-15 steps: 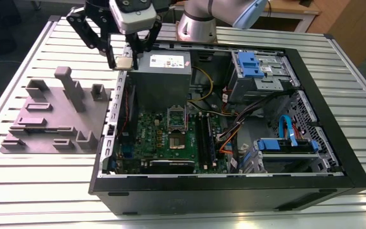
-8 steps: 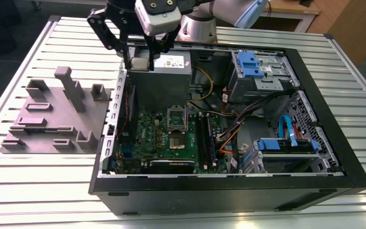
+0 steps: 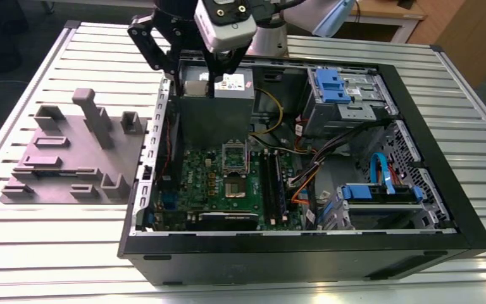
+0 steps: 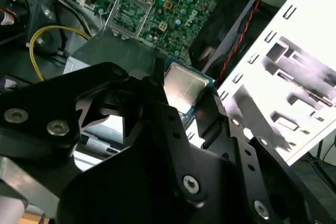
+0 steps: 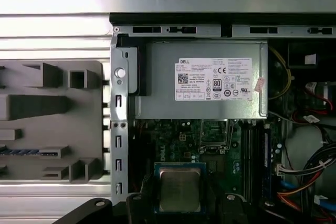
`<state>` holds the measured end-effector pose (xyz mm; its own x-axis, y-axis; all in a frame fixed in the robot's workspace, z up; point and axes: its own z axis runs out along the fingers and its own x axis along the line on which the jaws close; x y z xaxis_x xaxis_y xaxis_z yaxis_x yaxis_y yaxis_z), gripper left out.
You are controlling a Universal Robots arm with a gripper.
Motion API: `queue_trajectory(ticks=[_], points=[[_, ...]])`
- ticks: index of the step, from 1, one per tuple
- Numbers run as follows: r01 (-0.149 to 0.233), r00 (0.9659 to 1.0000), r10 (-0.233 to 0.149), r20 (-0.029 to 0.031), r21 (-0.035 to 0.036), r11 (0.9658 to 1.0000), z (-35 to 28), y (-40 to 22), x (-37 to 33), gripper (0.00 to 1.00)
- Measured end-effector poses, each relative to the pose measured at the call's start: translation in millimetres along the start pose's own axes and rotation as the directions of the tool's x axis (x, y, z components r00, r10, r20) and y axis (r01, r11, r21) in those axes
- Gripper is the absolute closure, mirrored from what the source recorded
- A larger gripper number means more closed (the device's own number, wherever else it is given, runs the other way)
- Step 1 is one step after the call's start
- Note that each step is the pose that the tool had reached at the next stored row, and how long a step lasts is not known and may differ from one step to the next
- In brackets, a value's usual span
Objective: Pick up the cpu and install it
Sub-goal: 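Pick up the cpu and move it towards the insertion slot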
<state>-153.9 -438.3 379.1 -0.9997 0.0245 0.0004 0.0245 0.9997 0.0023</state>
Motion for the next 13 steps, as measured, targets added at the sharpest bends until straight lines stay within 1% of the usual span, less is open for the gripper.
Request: queue_trajectory(ticks=[3,5,6,9,13], points=[[0.0,1.0,0.0,0.0,0.0,1.0,0.3,-6.9,-1.7,0.53],[0.0,1.0,0.0,0.0,0.0,1.0,0.6,-10.0,-4.0,0.53],[0.0,1.0,0.0,0.0001,-0.0001,1.0,0.8,-10.7,-6.3,0.53],[0.0,1.0,0.0,0.0,0.0,1.0,1.1,-11.2,-15.6,0.53],[0.0,1.0,0.0,0.0,0.0,1.0,1.6,-10.8,-30.8,0.53]])
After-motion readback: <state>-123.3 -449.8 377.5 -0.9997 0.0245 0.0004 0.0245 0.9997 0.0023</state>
